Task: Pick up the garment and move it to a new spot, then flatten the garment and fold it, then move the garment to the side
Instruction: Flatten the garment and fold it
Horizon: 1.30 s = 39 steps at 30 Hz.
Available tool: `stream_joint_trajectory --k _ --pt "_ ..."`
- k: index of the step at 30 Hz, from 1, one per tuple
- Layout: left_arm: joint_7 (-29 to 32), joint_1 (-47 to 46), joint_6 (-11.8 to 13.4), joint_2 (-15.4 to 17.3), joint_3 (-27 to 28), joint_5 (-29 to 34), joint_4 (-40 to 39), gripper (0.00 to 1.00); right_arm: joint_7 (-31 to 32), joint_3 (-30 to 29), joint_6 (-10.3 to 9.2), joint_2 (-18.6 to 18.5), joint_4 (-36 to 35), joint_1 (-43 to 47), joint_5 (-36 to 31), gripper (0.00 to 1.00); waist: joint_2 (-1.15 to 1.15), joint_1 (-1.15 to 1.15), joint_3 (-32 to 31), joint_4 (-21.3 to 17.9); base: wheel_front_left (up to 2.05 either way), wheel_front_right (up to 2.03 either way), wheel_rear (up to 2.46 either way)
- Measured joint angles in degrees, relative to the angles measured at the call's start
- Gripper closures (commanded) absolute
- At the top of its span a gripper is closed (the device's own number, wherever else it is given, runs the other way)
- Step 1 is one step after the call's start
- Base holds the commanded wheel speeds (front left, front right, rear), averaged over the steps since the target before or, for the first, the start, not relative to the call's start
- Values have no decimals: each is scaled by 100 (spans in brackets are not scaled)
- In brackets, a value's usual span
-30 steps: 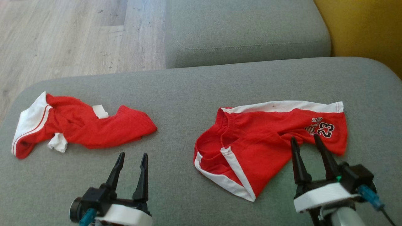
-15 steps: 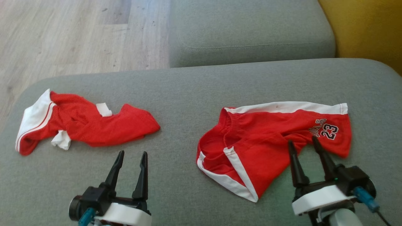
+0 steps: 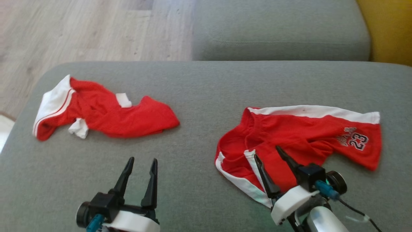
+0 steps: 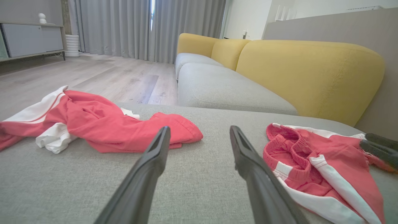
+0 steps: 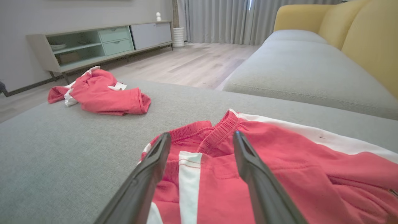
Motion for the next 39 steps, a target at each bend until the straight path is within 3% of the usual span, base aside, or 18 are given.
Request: stream_joint_trajectory --k 16,17,18,26,39 --pt "0 -153 -4 -1 -181 -59 89 0 559 153 0 -5 1319 -724 -44 0 0 0 293 426 0 0 0" --pt "0 -164 -4 -1 -181 -59 89 0 559 138 0 -5 1381 -748 -35 31 0 0 302 440 0 0 0" --pt "0 -164 -4 -1 -181 -60 90 0 558 129 0 -5 1426 -760 -7 100 0 0 312 449 0 0 0" --pt "0 -158 2 -1 -156 -115 135 0 172 -202 0 -3 1518 -762 353 100 0 0 273 296 0 0 0" --pt "0 -114 4 -2 -82 -216 58 0 -225 -2949 0 5 1210 -592 267 100 0 -1 118 -532 0 0 0"
